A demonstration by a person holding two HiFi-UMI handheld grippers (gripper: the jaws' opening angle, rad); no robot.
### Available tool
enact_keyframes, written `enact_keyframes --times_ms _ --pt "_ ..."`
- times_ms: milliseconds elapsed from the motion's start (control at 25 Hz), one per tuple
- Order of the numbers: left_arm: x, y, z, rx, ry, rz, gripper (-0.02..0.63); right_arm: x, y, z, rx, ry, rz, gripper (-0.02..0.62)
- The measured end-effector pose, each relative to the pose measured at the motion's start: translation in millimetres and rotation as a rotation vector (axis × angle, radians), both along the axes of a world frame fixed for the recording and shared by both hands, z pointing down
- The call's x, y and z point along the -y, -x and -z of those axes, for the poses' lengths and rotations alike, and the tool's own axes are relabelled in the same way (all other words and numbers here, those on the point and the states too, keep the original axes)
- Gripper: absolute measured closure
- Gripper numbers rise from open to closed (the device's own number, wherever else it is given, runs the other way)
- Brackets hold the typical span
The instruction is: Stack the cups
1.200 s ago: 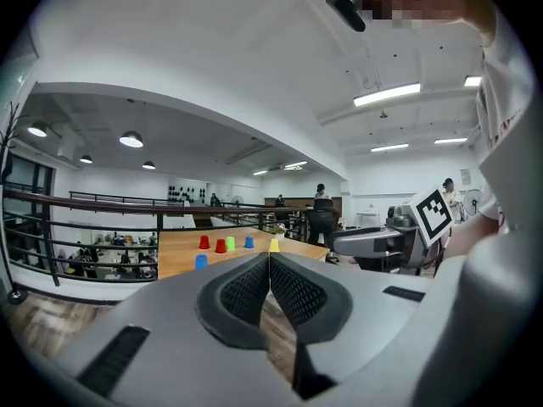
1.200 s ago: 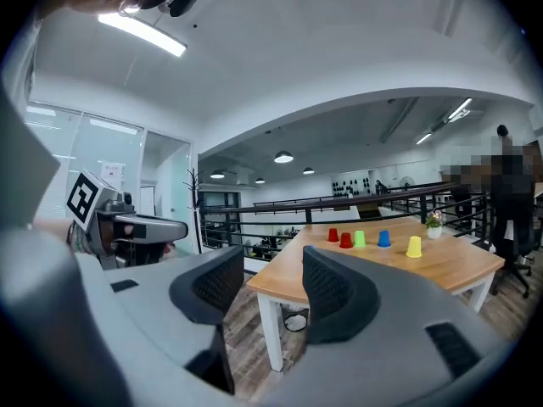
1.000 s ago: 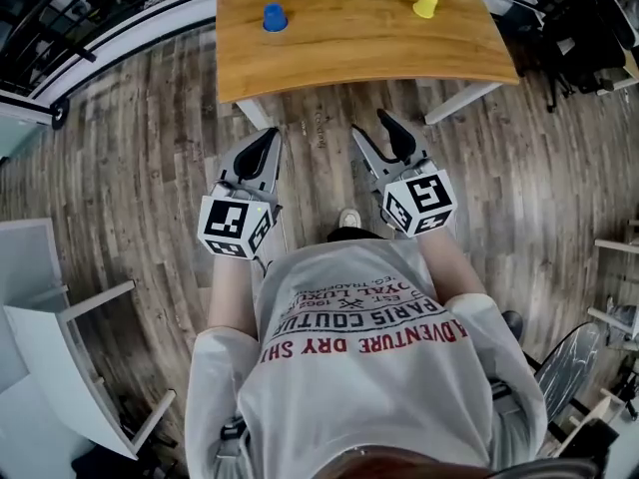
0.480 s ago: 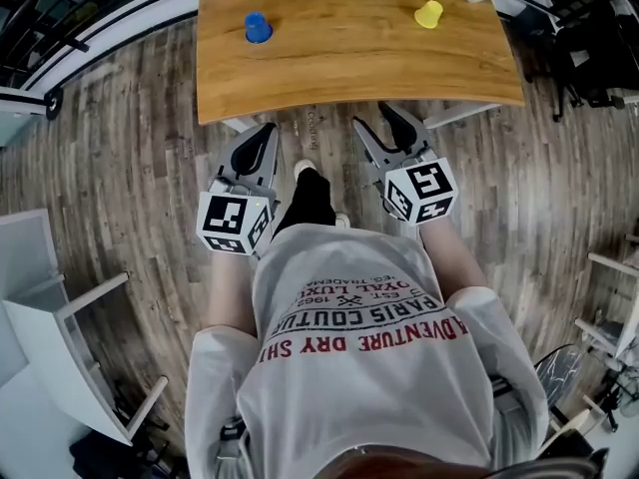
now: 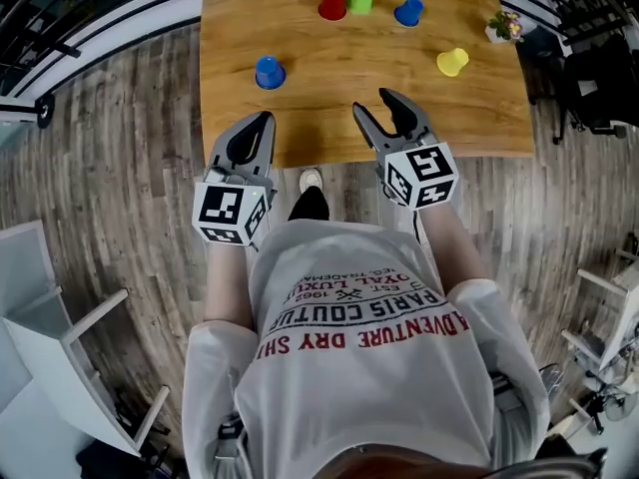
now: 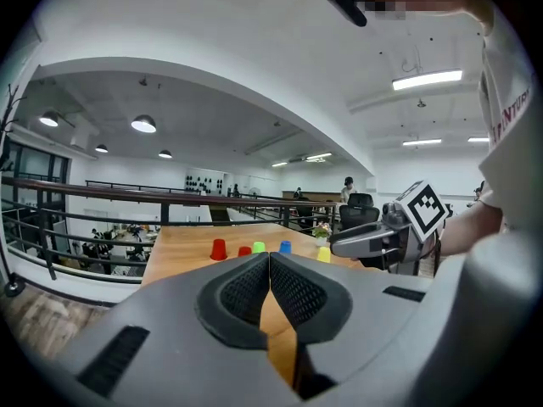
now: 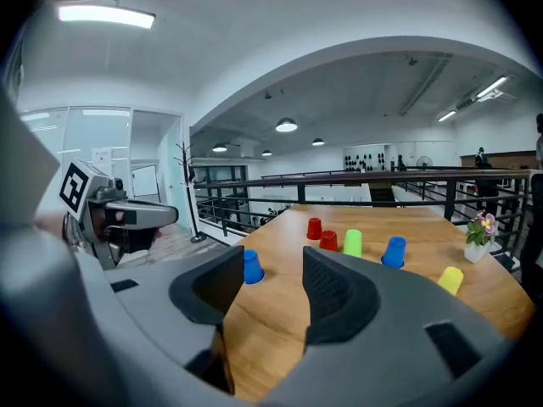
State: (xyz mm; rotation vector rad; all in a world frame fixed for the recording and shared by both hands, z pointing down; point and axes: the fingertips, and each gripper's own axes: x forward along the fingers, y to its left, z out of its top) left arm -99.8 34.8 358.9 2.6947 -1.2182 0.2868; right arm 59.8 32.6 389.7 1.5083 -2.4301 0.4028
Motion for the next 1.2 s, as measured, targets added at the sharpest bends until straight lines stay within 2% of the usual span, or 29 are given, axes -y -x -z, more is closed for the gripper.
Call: enact_keyframes --times_ms 200,440,1000,1200 --pt "60 10 -21 0.051 0.021 -0.019 0.589 68 7 -15 -0.021 0.052 -0.001 0.383" --pt "115 20 -40 0.008 0.083 0.004 0.589 131 0 -39 -0.048 0.114 -0.035 0.383" --pt "174 14 -66 0.056 0.114 0.072 0.589 232 -18 -105 -0.129 0.22 0.015 0.346" --pt "189 14 -70 0.033 0.122 0.103 0.589 265 -24 -128 -0.168 0.257 0.017 0.329"
